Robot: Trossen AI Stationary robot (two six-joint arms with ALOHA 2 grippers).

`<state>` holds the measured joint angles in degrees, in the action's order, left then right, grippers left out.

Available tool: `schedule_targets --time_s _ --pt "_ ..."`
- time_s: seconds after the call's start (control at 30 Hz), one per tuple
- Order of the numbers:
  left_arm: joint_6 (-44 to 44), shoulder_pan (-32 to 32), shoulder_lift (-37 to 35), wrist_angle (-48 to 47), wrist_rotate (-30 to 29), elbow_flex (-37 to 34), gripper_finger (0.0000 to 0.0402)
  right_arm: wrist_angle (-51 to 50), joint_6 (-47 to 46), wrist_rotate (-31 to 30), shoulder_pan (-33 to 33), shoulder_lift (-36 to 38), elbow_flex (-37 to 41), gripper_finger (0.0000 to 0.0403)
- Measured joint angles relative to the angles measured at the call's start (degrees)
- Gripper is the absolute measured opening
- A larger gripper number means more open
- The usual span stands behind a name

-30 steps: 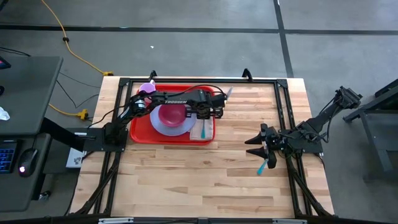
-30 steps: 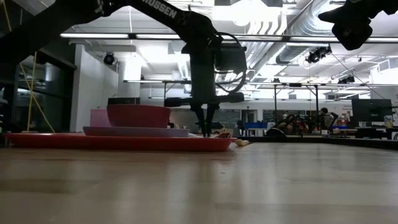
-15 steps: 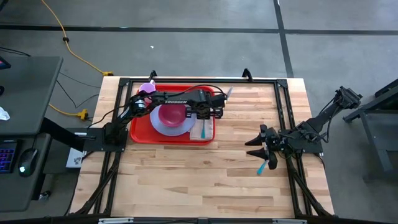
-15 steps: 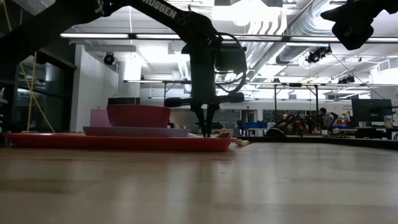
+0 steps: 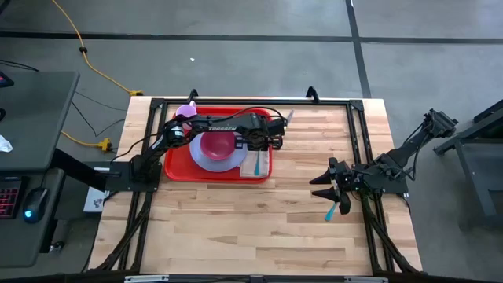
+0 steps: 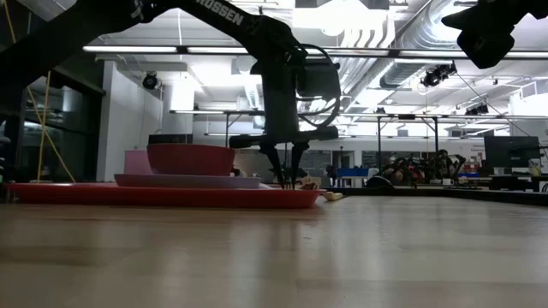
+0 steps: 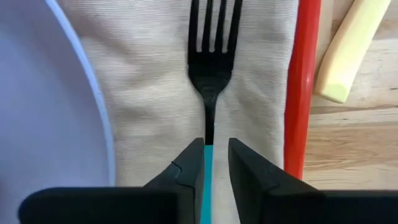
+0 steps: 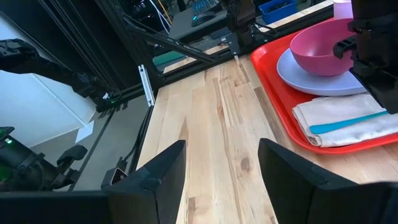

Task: Set up tray
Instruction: Put the green spoon on the brown napkin to the left of the green fork

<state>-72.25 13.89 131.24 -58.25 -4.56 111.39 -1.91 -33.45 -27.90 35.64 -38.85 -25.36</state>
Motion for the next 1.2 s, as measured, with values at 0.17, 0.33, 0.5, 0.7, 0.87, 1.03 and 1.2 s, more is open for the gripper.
schedule_targets --time_s 0.17,0.33,0.5,0.7,0.87,1.03,1.2 --pt "0.00 0.00 0.00 -0.13 0.02 0.00 0.0114 0.00 0.02 0.01 0.00 0.00 0.02 0.0181" --pt "0.00 0.01 -0.04 -0.25 0.58 0.00 0.0120 0.00 0.02 0.02 0.00 0.00 0.00 0.0181" --pt "0.00 0.60 -1.51 -0.67 3.90 -0.02 0.0117 0.00 0.02 0.23 0.00 0.00 0.02 0.0181" --pt "0.04 0.77 -6.03 -0.82 4.43 -0.02 0.0117 0.00 0.01 1.77 0.02 0.00 0.02 0.0181" --pt "2.45 0.36 -10.84 -2.59 2.63 -0.02 0.0116 0.00 -2.53 1.77 0.02 0.00 0.02 0.0181" --pt "5.88 -0.88 -15.27 -5.41 2.11 -0.02 0.0117 0.00 -2.51 1.77 0.02 0.00 0.01 0.0181" --pt "7.54 -4.54 -19.32 -11.74 -2.09 -0.02 0.0117 0.03 -2.51 0.90 0.00 -0.01 0.01 0.0181"
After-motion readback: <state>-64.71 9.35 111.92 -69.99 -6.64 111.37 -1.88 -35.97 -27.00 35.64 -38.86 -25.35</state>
